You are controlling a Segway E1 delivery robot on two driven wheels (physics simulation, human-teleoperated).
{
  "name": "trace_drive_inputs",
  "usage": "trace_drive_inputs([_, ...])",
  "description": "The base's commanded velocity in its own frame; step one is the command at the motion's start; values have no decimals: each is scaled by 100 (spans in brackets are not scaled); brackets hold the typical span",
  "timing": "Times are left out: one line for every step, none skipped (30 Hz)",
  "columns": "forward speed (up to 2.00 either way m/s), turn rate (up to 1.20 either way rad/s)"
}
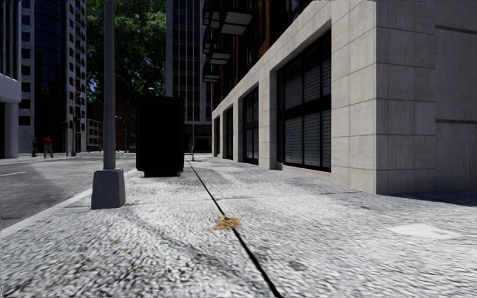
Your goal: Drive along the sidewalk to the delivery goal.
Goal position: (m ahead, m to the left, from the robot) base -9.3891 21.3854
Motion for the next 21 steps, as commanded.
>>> trace_drive_inputs([200,0])
trace_drive_inputs([200,0])
trace_drive_inputs([200,0])
trace_drive_inputs([200,0])
trace_drive_inputs([200,0])
trace_drive_inputs([200,0])
trace_drive_inputs([200,0])
trace_drive_inputs([200,0])
trace_drive_inputs([200,0])
trace_drive_inputs([200,0])
trace_drive_inputs([200,0])
trace_drive_inputs([200,0])
trace_drive_inputs([200,0])
trace_drive_inputs([200,0])
trace_drive_inputs([200,0])
trace_drive_inputs([200,0])
trace_drive_inputs([200,0])
trace_drive_inputs([200,0])
trace_drive_inputs([200,0])
trace_drive_inputs([200,0])
trace_drive_inputs([200,0])
